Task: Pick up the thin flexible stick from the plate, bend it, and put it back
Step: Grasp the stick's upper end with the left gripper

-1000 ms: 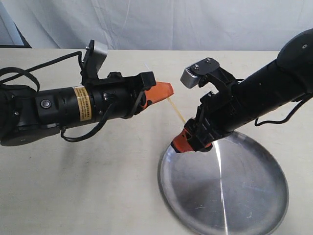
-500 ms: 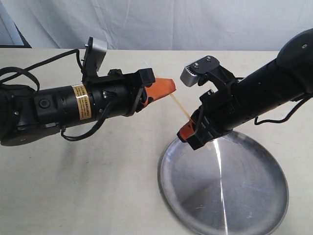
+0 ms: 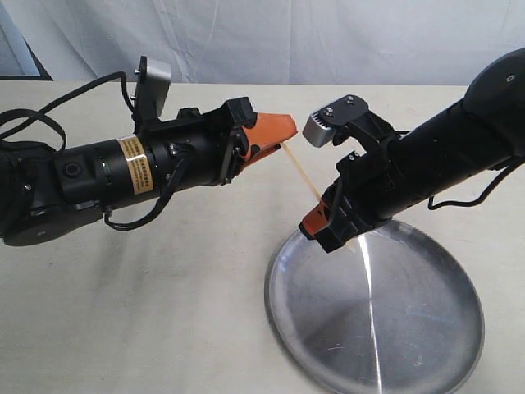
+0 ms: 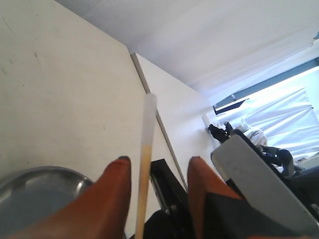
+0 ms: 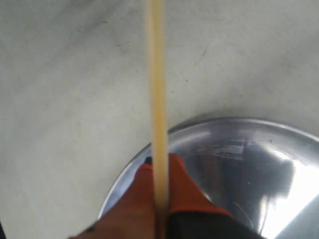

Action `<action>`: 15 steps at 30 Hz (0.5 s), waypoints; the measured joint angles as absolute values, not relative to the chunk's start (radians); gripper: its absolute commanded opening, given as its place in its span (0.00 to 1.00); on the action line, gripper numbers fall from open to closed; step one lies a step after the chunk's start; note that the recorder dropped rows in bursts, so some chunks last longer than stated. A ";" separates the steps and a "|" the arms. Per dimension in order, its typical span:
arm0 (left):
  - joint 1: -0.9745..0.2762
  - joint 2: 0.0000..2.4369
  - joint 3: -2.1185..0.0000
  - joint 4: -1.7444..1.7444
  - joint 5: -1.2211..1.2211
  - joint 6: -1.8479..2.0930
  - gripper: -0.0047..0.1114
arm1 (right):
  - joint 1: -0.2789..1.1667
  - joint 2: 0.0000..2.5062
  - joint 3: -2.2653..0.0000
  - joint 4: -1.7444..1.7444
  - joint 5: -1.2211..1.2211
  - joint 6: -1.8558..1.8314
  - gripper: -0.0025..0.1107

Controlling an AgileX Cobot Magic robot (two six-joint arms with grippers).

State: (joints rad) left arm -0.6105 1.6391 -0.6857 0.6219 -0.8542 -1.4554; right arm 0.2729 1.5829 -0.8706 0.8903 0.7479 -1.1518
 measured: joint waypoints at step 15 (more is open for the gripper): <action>-0.611 1.639 -0.687 0.507 -0.803 -1.357 0.04 | 0.273 1.583 -0.871 0.884 0.783 -1.167 0.01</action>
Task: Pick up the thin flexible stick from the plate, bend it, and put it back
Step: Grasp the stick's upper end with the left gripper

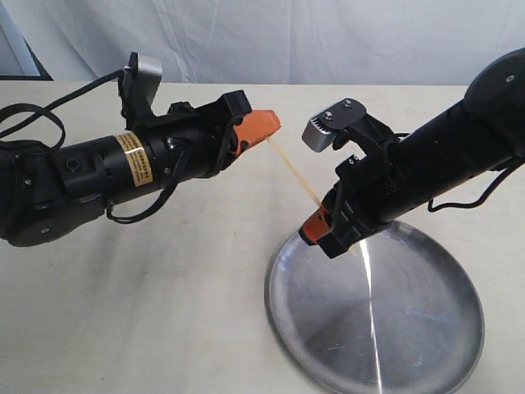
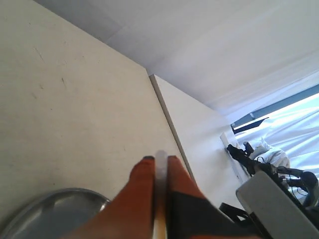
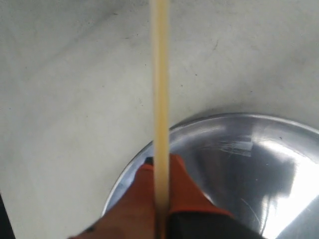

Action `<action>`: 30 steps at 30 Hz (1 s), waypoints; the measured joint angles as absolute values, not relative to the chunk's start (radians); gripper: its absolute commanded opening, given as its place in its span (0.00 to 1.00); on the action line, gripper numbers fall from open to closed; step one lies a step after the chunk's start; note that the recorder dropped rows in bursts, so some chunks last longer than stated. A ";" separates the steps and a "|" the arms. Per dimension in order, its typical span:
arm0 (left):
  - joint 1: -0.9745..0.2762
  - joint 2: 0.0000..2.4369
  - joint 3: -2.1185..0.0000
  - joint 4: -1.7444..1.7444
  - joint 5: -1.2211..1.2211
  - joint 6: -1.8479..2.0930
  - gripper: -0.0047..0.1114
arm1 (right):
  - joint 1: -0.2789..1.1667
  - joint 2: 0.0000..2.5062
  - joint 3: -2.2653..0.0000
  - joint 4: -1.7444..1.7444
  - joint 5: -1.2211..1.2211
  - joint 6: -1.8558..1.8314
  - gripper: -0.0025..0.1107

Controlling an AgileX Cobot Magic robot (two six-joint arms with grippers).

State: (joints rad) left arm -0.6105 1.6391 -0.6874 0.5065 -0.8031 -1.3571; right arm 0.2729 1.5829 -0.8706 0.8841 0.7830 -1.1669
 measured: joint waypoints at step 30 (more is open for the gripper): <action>-0.607 1.634 -0.702 0.574 -0.823 -1.232 0.04 | 0.273 1.589 -0.857 1.047 0.802 -1.167 0.01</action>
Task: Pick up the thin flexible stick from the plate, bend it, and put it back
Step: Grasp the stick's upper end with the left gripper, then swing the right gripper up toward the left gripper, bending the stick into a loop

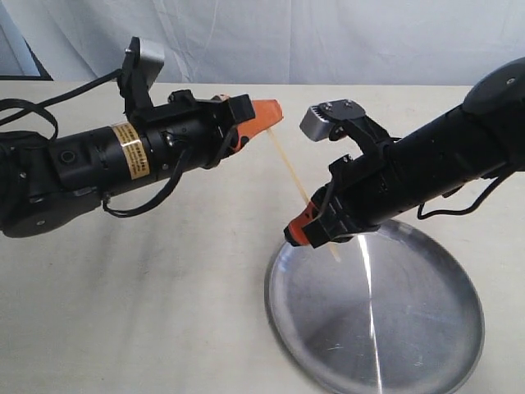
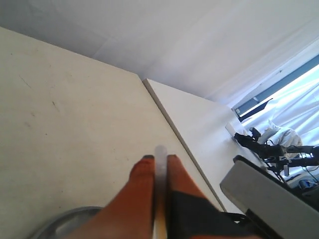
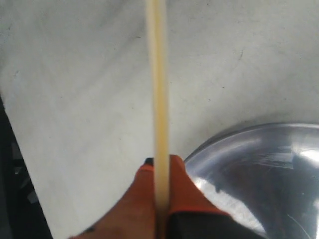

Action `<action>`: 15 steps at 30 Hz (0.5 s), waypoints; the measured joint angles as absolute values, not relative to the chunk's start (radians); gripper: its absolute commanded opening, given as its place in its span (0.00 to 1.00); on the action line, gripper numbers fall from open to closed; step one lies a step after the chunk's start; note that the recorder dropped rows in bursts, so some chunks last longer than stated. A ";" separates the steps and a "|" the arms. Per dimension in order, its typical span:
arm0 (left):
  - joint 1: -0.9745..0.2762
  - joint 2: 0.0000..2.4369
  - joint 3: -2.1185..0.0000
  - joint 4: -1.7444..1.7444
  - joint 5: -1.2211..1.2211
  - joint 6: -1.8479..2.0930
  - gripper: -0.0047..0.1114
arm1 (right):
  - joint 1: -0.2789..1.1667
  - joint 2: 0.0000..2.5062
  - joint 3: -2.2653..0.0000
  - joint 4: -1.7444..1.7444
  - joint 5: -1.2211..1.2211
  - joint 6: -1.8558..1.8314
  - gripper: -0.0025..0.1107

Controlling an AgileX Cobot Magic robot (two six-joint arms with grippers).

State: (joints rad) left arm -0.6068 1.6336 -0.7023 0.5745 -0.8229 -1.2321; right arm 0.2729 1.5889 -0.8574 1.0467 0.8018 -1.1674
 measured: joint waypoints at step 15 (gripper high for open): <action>-0.597 1.626 -0.710 0.590 -0.879 -1.222 0.04 | 0.273 1.589 -0.846 1.180 0.714 -1.166 0.01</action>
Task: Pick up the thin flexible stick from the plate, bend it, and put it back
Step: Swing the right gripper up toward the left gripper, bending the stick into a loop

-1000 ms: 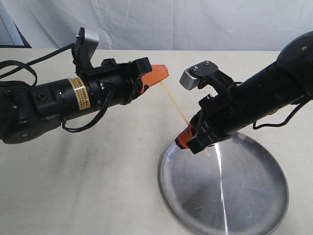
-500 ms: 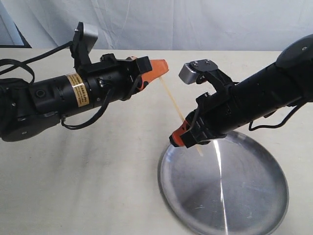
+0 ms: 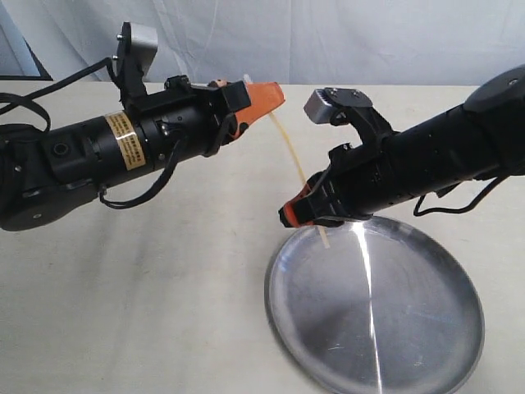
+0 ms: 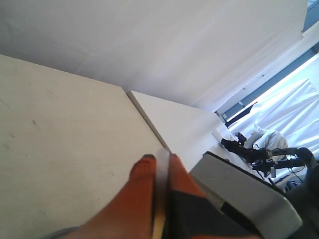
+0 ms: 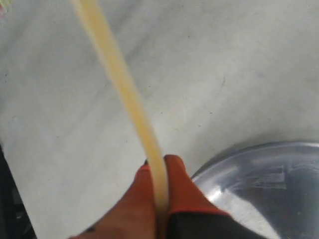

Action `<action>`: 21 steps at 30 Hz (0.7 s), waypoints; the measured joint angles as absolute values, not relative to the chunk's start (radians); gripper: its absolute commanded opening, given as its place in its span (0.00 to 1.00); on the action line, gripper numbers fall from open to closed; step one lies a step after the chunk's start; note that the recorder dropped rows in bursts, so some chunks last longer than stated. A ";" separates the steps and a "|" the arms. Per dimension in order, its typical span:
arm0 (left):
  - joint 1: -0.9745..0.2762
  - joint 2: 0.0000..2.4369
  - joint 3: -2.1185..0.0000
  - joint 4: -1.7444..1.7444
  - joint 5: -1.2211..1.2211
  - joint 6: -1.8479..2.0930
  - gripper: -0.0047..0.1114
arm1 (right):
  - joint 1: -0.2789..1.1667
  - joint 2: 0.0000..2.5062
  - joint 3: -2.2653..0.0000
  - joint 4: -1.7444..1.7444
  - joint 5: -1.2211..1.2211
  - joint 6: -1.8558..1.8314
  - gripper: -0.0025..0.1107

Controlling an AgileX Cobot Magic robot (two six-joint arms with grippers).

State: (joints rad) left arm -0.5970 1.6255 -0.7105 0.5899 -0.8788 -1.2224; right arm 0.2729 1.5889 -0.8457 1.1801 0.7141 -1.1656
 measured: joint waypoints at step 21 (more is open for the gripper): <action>-0.608 1.627 -0.691 0.780 -0.834 -1.228 0.04 | 0.266 1.594 -0.859 1.384 0.519 -1.167 0.01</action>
